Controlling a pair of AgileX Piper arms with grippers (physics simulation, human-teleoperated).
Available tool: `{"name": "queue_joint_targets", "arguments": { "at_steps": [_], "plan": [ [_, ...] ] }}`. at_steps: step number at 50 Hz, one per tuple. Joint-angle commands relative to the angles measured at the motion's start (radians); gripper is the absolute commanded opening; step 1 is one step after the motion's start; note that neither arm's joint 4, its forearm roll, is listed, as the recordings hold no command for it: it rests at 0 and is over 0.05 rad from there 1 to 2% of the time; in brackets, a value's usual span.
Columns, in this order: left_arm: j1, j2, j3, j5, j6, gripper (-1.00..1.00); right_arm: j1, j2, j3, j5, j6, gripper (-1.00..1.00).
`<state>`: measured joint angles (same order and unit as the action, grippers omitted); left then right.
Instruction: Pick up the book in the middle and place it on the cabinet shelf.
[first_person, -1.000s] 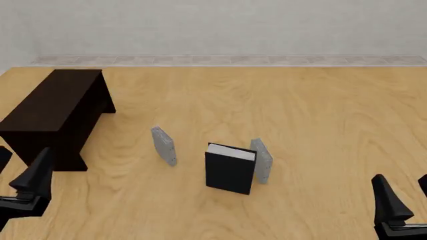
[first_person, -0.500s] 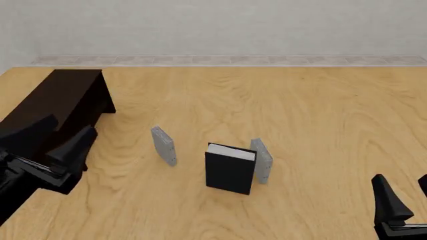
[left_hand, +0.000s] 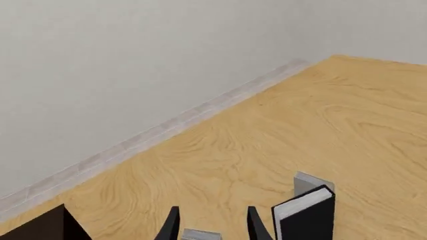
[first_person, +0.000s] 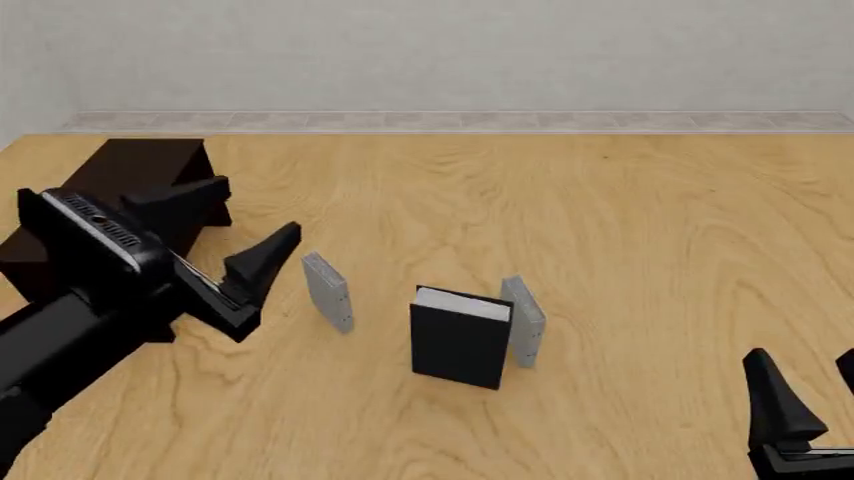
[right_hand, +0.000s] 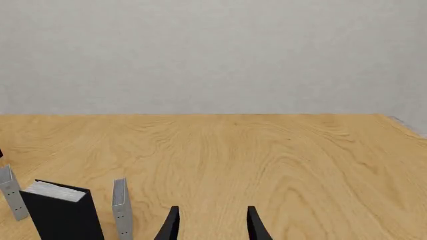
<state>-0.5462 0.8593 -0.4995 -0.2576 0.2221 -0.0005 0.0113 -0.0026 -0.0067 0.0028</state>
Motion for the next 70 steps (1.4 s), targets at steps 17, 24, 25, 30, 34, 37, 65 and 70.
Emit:
{"name": "queue_joint_targets", "arguments": {
  "at_steps": [17, 24, 25, 30, 34, 37, 65, 70],
  "plan": [
    [-0.176, 0.321, -0.276, 0.135, 0.289, 1.00, 0.000, 0.000, 0.000, 0.000, 0.000, 1.00],
    [-0.222, 0.412, -0.380, 0.232, 0.349, 1.00, 0.000, 0.000, 0.000, 0.000, 0.000, 1.00],
    [-0.232, 0.433, -0.399, 0.266, 0.360, 1.00, 0.000, 0.000, 0.000, 0.000, 0.000, 1.00],
    [-0.254, 0.462, -0.437, 0.337, 0.389, 1.00, 0.000, 0.000, 0.000, 0.000, 0.000, 1.00],
    [-0.266, 0.516, -0.527, 0.421, 0.456, 1.00, 0.000, 0.000, 0.000, 0.000, 0.000, 1.00],
    [-0.267, 0.557, -0.572, 0.477, 0.463, 1.00, 0.000, 0.000, 0.000, 0.000, 0.000, 1.00],
    [-0.269, 0.807, -0.883, 0.887, 0.572, 1.00, 0.000, 0.000, 0.000, 0.000, 0.000, 1.00],
    [-0.272, 0.830, -0.901, 0.918, 0.575, 1.00, 0.000, 0.000, 0.000, 0.000, 0.000, 1.00]
  ]
}}
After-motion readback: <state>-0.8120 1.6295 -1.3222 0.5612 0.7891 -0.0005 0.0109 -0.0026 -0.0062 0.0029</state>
